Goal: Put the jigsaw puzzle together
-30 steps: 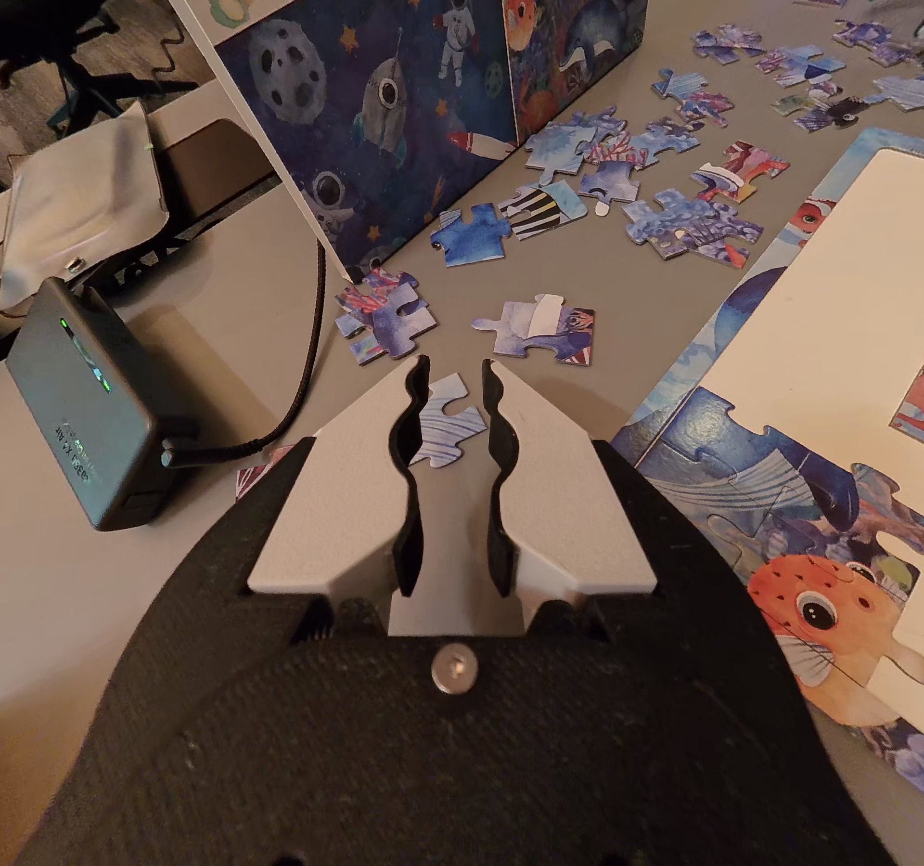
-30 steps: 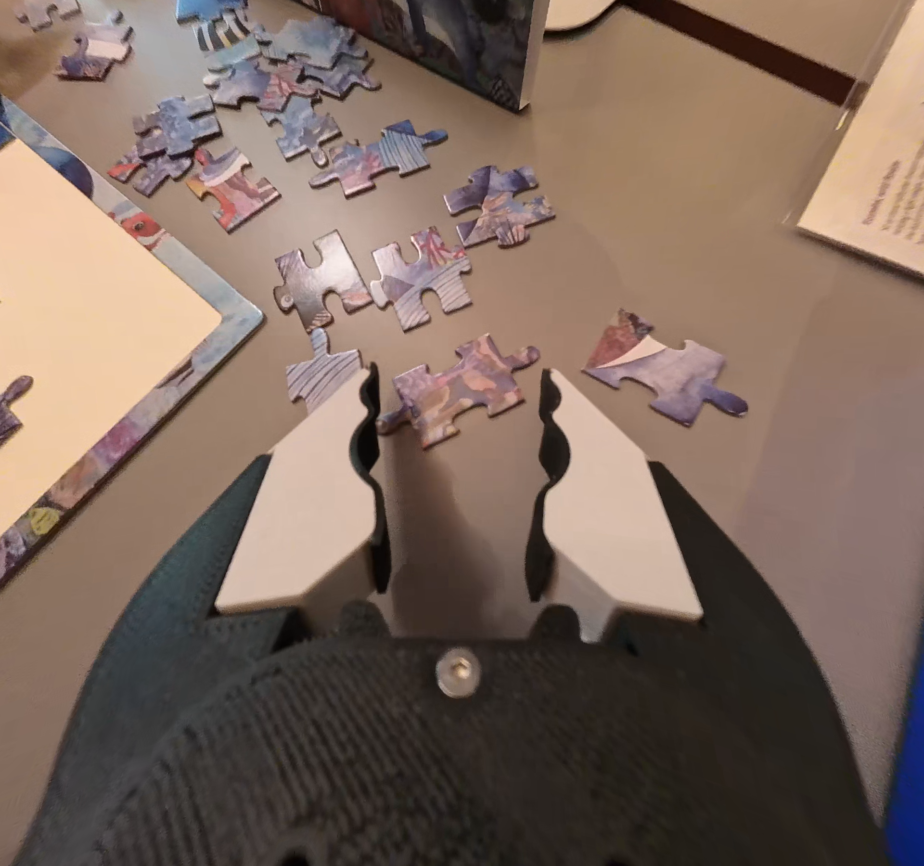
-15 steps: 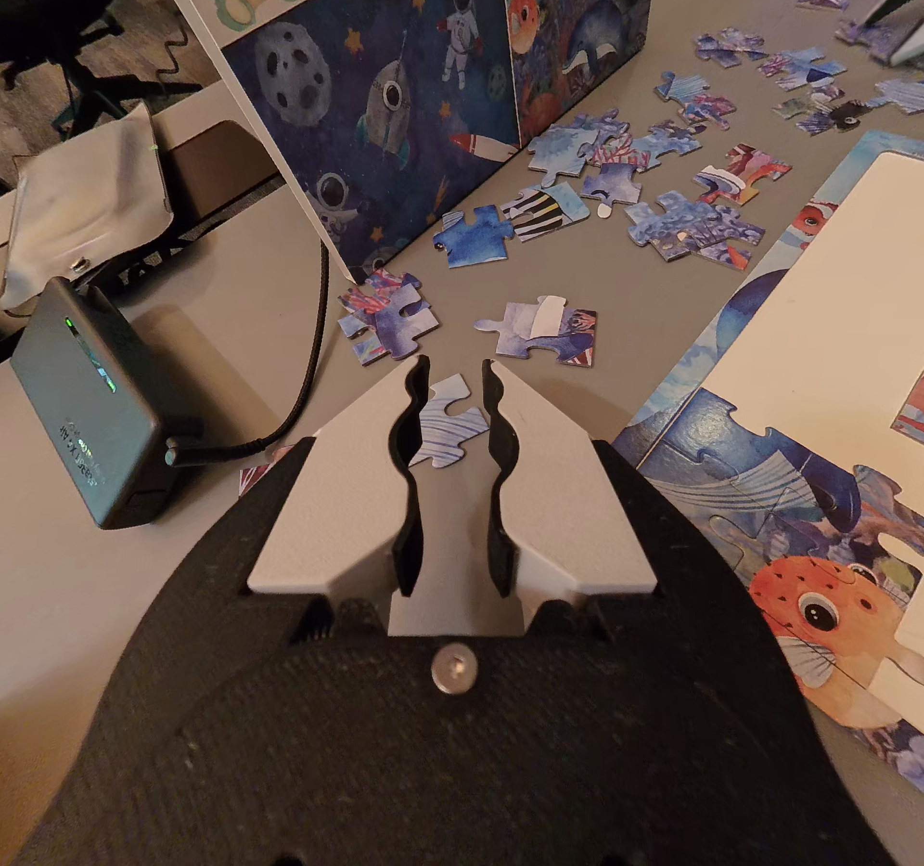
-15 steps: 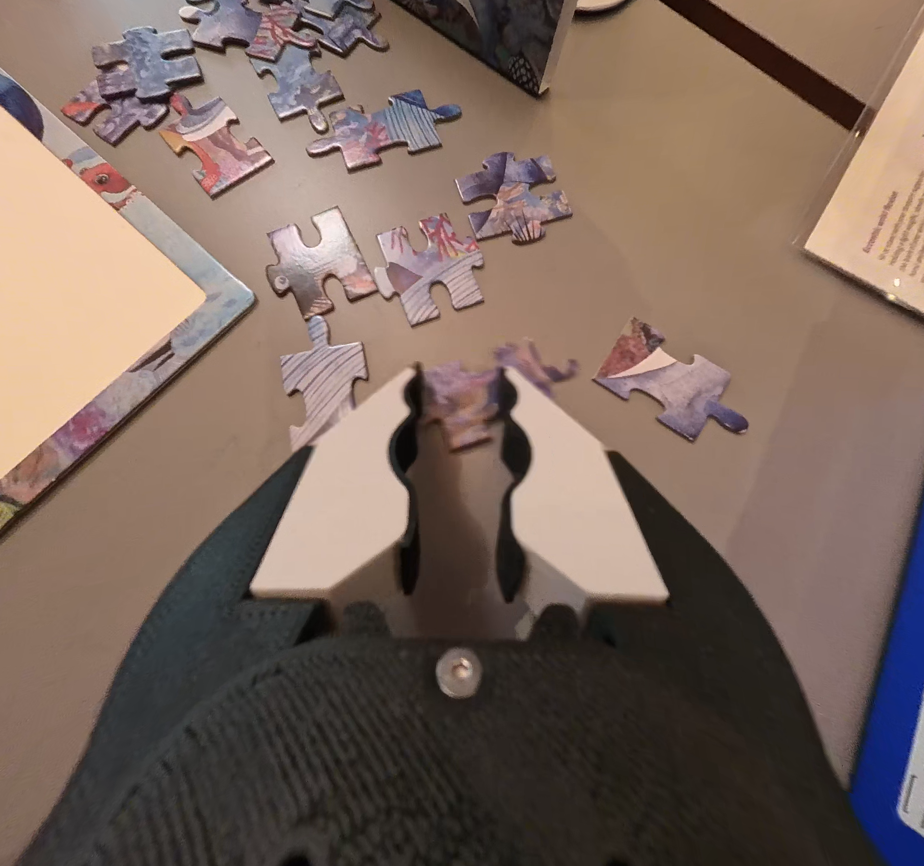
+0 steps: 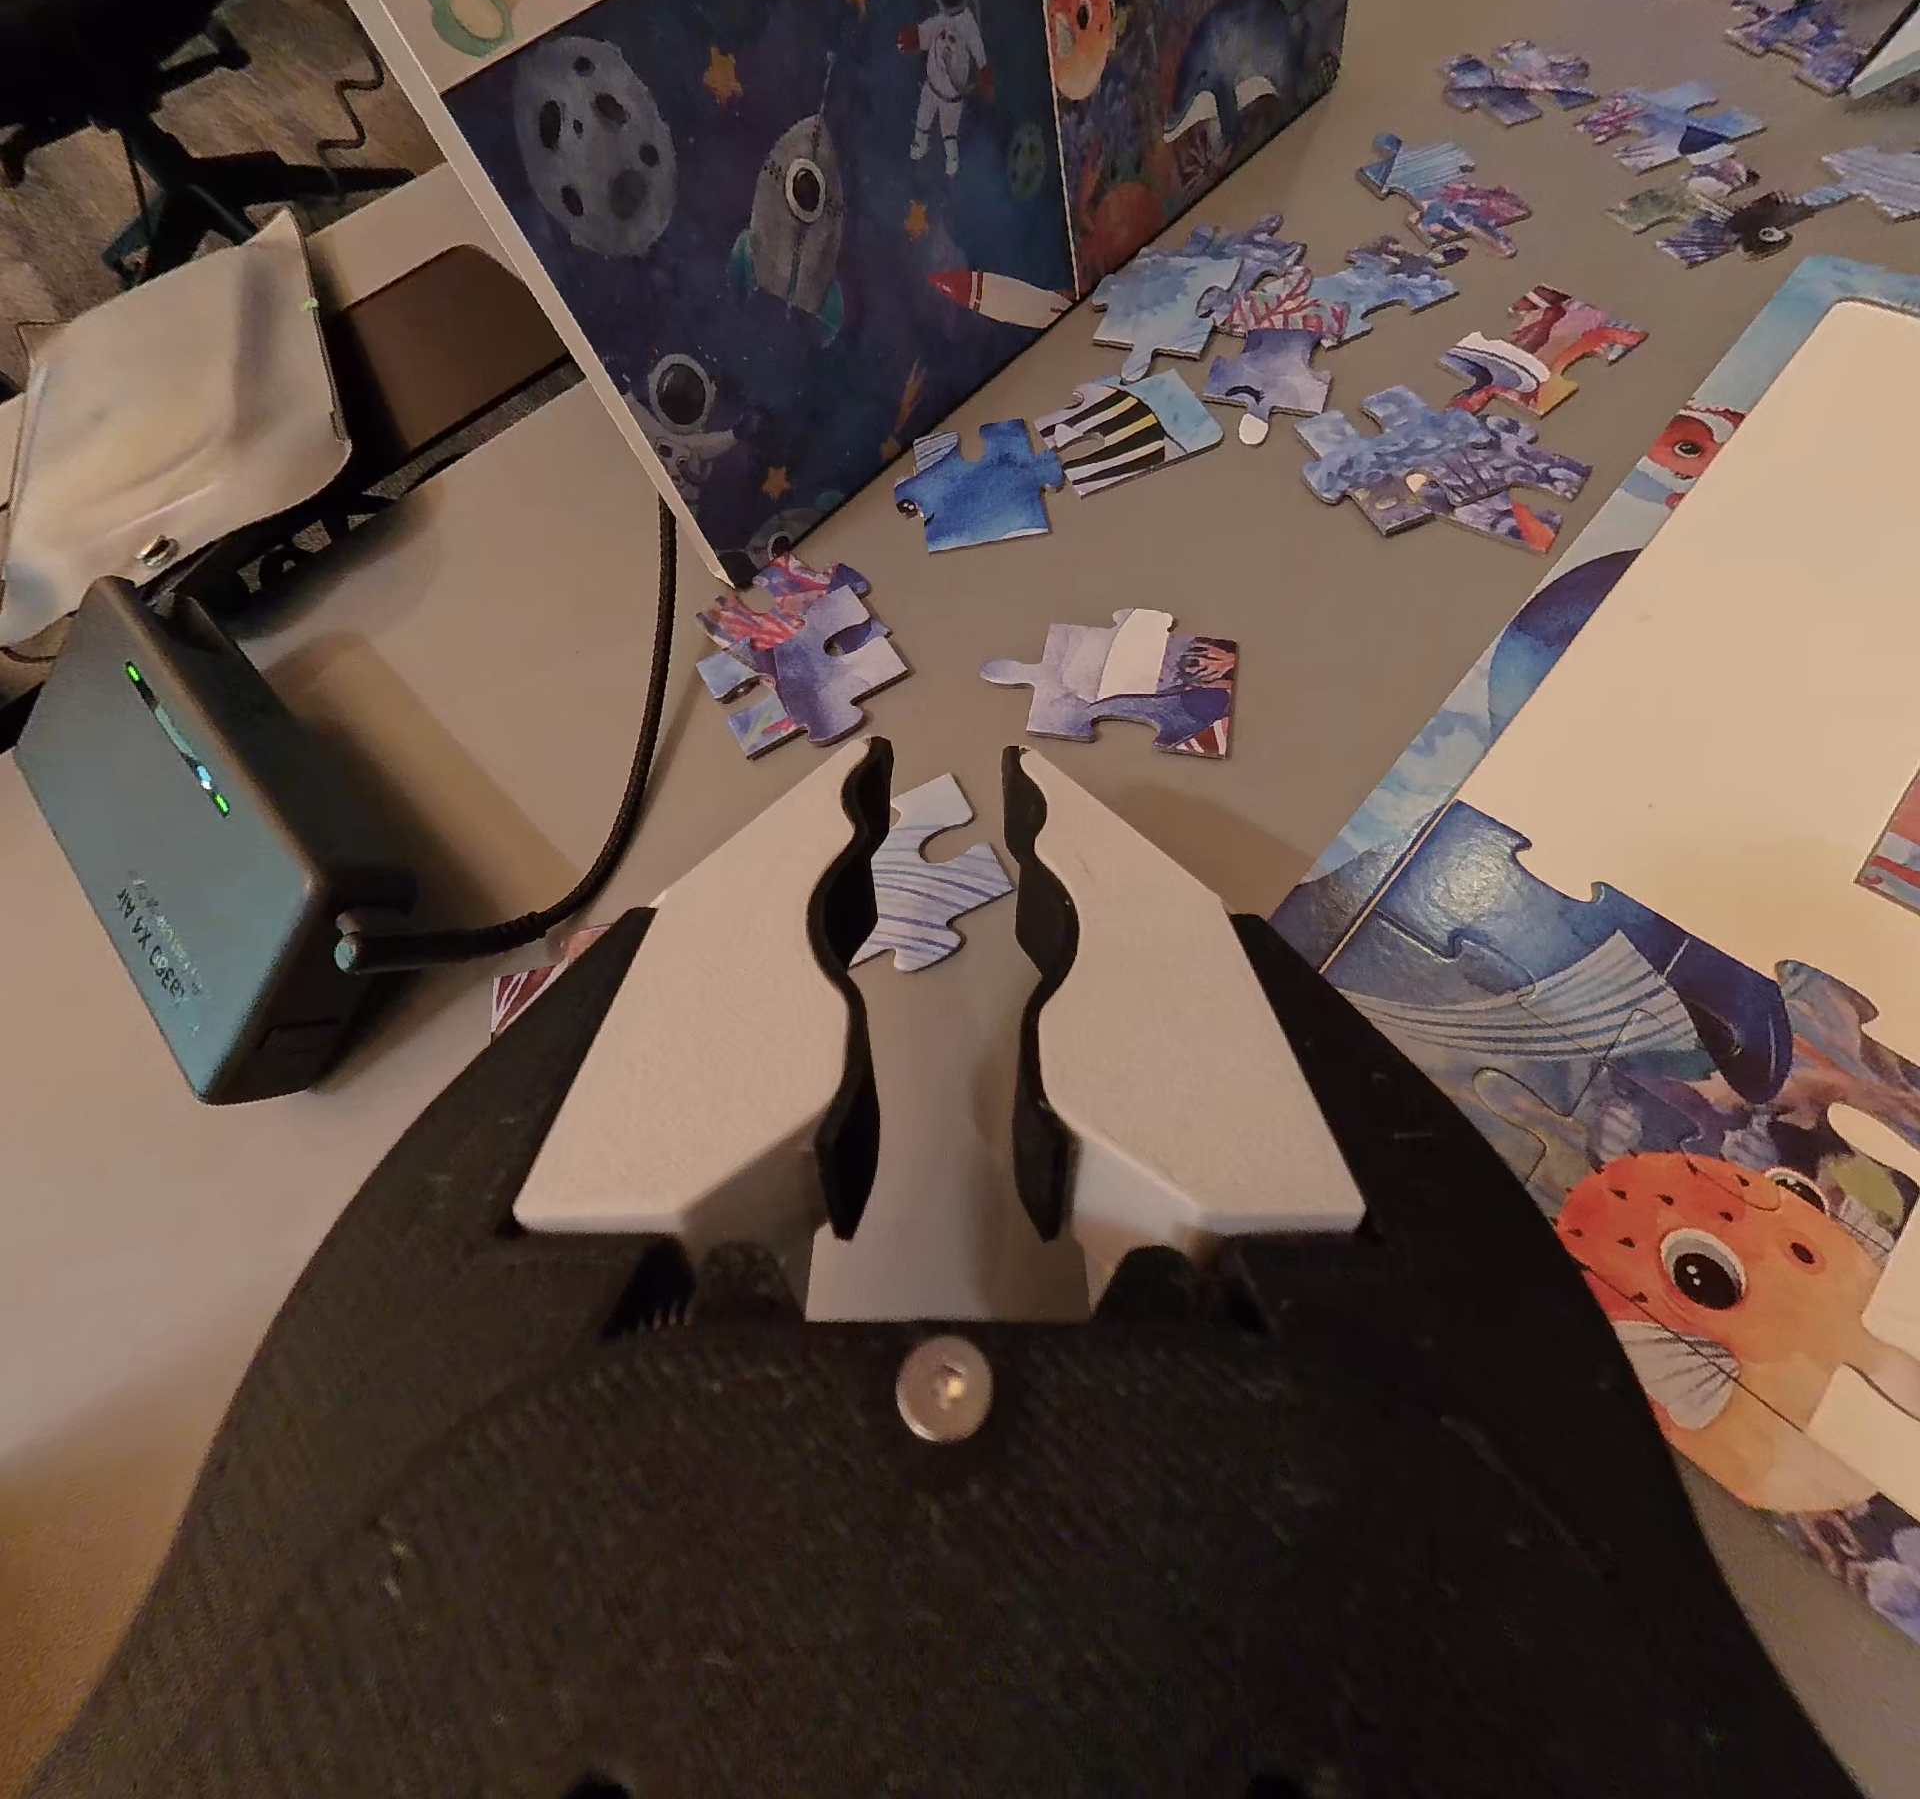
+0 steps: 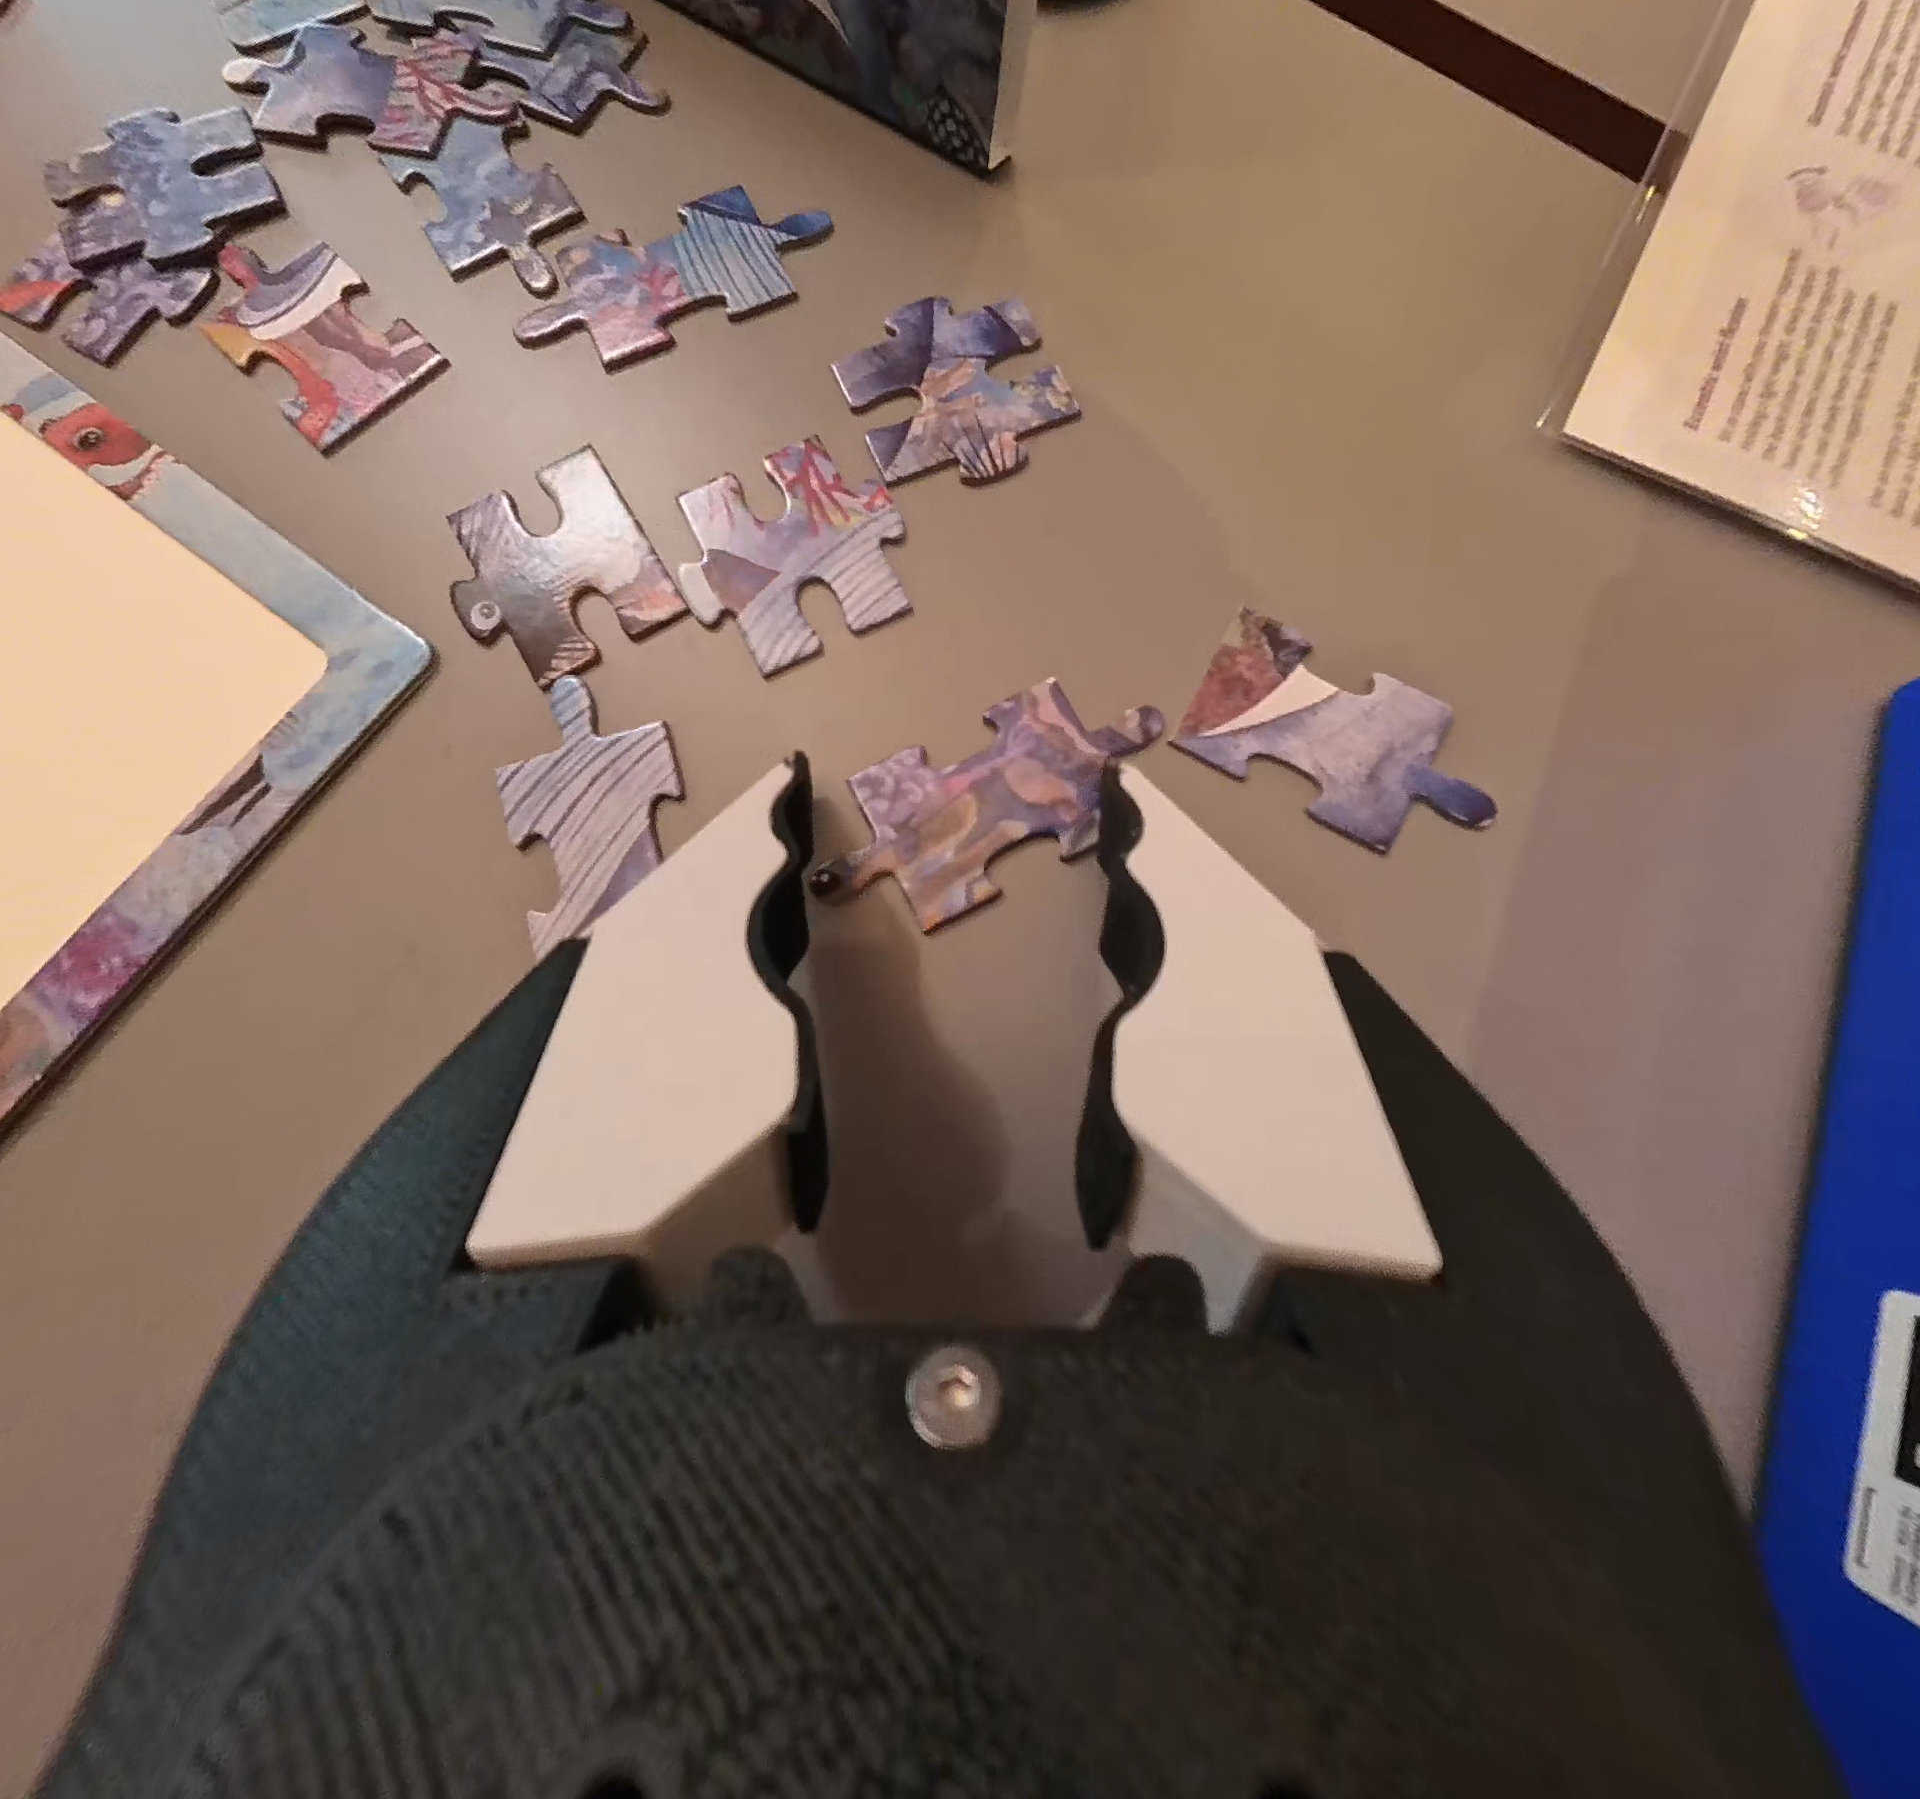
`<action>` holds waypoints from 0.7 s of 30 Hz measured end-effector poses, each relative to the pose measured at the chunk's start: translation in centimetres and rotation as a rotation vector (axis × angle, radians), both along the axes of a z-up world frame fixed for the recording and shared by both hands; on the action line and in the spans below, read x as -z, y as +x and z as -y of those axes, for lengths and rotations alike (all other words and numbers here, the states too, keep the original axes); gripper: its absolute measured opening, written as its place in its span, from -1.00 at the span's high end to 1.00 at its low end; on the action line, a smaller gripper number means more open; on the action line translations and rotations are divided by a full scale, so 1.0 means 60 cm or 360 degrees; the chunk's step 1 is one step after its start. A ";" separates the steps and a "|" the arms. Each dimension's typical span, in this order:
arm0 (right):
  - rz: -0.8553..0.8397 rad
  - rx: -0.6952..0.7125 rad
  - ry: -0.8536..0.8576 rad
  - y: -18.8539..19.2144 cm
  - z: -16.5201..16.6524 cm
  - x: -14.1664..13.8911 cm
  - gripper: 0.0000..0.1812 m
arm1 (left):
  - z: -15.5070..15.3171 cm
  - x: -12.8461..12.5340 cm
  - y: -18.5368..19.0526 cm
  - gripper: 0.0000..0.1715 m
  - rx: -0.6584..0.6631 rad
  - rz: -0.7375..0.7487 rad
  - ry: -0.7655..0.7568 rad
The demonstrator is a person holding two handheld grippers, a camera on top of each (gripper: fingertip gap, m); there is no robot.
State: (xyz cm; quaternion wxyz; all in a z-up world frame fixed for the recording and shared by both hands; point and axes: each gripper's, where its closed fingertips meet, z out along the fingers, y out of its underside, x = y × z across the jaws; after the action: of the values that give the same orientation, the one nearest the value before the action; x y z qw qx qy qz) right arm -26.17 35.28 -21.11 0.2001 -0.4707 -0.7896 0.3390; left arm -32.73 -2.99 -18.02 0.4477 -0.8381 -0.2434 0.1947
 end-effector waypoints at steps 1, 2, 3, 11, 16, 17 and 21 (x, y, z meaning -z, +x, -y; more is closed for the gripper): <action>0.0009 0.0009 0.0001 0.001 -0.002 0.001 0.40 | 0.000 0.000 0.000 0.78 0.0000 0.0000 0.0000; 0.0018 0.0020 0.0003 0.001 -0.005 0.002 0.40 | 0.000 0.000 0.000 0.78 -0.0001 0.0000 0.0001; 0.0026 0.0030 0.0004 0.002 -0.009 0.002 0.41 | 0.000 0.000 0.000 0.78 0.0000 0.0000 0.0002; 0.0098 0.0014 0.0012 0.017 -0.017 0.004 0.53 | 0.000 0.000 0.000 0.78 0.0000 0.0001 0.0000; 0.0158 -0.0111 -0.0051 0.035 0.004 0.002 0.63 | 0.000 0.001 0.000 0.78 0.0000 0.0001 -0.0006; 0.0179 -0.0162 -0.0106 0.041 0.015 0.001 0.65 | 0.000 0.001 0.000 0.78 0.0000 0.0001 -0.0006; 0.0164 -0.0257 -0.0239 0.044 0.039 -0.010 0.65 | 0.000 0.000 0.000 0.78 0.0001 -0.0001 -0.0004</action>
State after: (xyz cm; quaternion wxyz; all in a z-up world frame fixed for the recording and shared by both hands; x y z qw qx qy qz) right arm -23.51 32.96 -20.53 0.0956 -0.4361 -0.8065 0.3877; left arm -32.74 -2.98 -18.02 0.4469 -0.8386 -0.2428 0.1951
